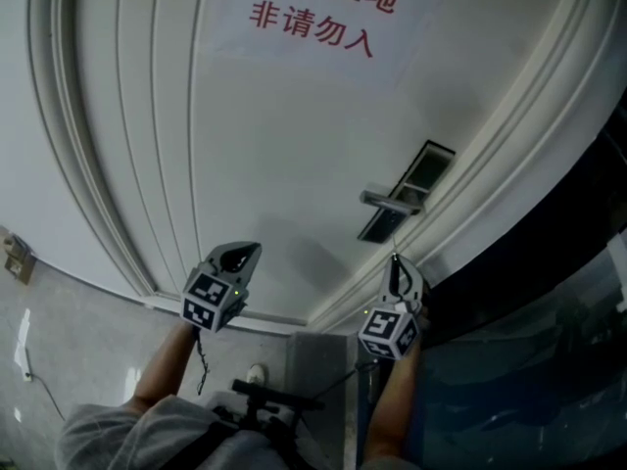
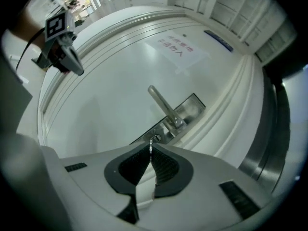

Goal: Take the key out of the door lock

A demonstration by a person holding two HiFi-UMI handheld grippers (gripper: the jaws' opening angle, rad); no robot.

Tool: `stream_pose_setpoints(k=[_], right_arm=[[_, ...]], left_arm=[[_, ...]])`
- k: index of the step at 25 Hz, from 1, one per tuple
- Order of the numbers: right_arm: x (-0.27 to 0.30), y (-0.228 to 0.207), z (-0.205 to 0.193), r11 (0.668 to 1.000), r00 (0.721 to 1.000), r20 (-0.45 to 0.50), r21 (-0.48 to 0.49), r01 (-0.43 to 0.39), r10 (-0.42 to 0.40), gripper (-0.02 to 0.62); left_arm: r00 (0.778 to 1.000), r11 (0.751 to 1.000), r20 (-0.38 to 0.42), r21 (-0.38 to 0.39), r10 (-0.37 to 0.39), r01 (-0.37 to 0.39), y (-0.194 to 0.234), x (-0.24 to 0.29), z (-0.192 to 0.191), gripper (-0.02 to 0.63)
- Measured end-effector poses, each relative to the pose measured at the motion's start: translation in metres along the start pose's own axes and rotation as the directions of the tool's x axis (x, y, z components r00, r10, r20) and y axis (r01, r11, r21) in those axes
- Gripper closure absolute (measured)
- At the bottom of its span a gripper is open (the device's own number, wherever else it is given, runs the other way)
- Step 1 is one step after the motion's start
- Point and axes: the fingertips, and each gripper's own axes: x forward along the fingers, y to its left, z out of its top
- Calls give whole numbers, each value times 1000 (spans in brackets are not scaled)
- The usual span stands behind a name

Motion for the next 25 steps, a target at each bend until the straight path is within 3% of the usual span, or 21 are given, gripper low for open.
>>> stream_pose_setpoints(k=[5, 12, 17, 25], right_arm=[[-28, 10, -7, 954, 999, 19, 299, 26, -33, 574], [-59, 44, -12, 855, 999, 30, 517, -41, 30, 574], [-82, 63, -15, 790, 999, 38, 611, -52, 37, 574], [-110, 76, -11, 734, 999, 39, 677, -47, 28, 574]], left_arm=[[1000, 1000, 7, 10, -7, 7, -5, -14, 0, 598], [1000, 1000, 15, 11, -2, 2, -10, -33, -3, 598], [1000, 1000, 15, 7, -11, 11, -17, -49, -6, 598], [1000, 1000, 21, 10, -8, 8, -23, -71, -8, 598]])
